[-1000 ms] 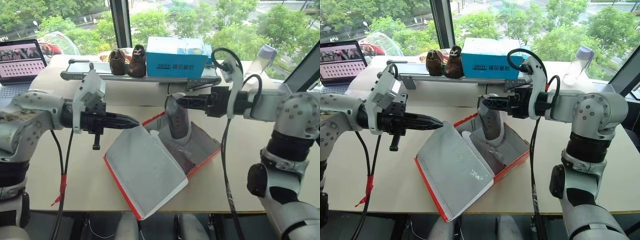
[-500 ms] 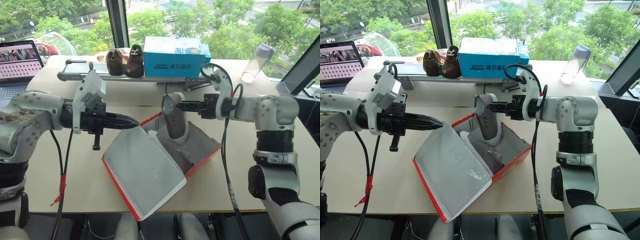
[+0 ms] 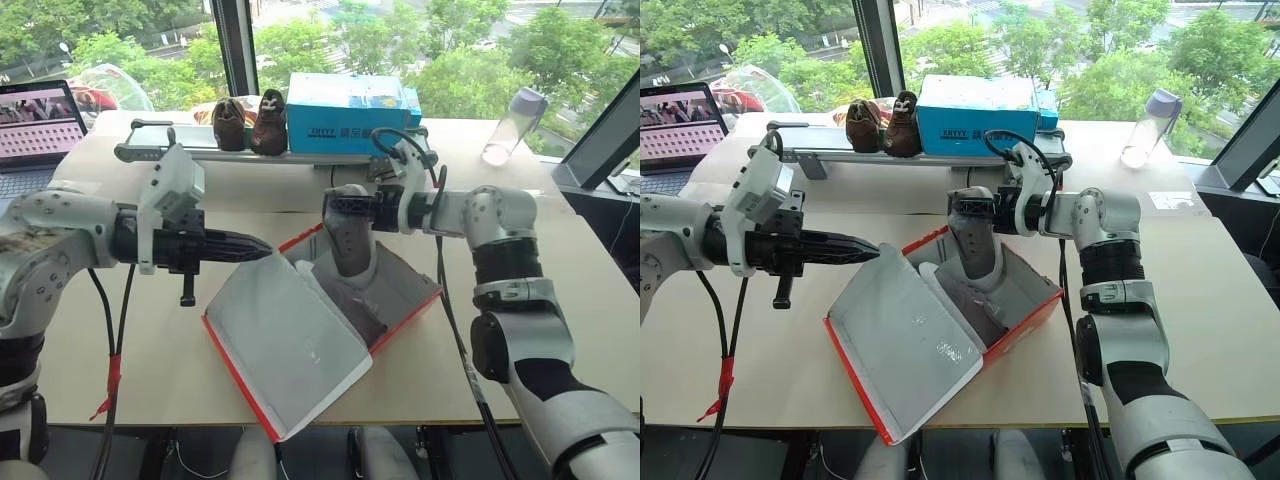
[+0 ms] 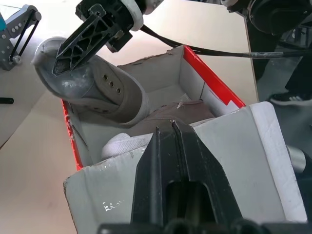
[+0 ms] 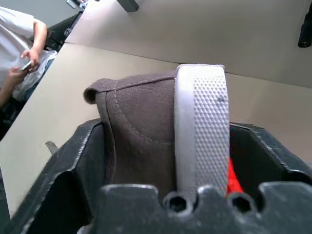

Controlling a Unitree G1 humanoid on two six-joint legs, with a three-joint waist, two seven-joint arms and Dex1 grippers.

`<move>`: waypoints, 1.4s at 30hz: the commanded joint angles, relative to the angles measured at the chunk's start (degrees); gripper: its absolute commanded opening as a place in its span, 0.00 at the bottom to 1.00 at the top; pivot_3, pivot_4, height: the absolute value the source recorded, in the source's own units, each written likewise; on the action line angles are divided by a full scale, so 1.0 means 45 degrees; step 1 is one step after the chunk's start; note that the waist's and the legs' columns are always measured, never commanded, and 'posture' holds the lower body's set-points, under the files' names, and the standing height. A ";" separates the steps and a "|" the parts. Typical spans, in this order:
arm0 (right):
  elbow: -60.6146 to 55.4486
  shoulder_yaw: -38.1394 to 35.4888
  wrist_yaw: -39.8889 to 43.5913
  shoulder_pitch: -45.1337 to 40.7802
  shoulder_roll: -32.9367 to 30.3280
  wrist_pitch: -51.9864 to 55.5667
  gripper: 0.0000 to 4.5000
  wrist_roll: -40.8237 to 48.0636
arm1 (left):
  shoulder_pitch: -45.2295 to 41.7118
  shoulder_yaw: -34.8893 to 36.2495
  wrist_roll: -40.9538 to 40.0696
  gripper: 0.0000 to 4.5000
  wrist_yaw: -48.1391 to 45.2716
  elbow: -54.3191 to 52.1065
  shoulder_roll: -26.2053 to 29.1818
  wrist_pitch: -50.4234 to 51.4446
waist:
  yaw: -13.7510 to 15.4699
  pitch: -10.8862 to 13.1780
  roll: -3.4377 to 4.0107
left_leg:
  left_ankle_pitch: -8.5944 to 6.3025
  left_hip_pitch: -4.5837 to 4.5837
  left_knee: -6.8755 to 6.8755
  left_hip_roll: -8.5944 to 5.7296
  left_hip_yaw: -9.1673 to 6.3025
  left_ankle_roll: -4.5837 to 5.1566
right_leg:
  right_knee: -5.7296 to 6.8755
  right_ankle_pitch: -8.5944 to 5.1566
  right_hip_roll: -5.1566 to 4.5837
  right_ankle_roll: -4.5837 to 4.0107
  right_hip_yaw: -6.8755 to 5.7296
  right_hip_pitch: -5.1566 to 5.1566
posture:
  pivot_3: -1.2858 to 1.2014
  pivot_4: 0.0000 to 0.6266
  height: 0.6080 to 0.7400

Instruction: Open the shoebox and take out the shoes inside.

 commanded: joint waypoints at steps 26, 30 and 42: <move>-0.1955 -0.0572 0.3237 -0.0425 -0.7899 0.1642 0.13 0.0817 | -0.1116 -0.1182 0.0702 0.00 -0.0822 0.0885 -0.1143 -0.1167 | 0.0108 0.0005 0.0000 | -0.0001 -0.0032 0.0001 -0.0029 0.0013 -0.0001 | -0.0076 0.0000 -0.0015 0.0019 0.0034 0.0013 | 0.52 0.24 1.00; -0.1486 0.0554 0.4974 0.1320 -0.8530 0.0579 0.13 0.0187 | -0.1244 -0.1020 0.0253 0.00 -0.1000 0.0793 -0.1319 -0.0909 | -0.0203 0.0005 0.0003 | 0.0000 0.0005 -0.0004 -0.0028 0.0010 0.0002 | -0.0027 -0.0001 0.0004 0.0019 0.0070 0.0014 | 0.52 0.24 1.00; 0.2679 0.2679 0.6527 0.2223 -0.7637 -0.3347 0.23 -0.2896 | -0.1766 -0.0347 -0.0931 0.00 -0.0827 0.0629 -0.1211 0.0108 | -0.0289 0.0013 0.0015 | 0.0000 0.0013 0.0025 -0.0055 0.0011 0.0002 | 0.0011 -0.0021 -0.0004 0.0054 0.0100 0.0015 | 0.52 0.24 1.00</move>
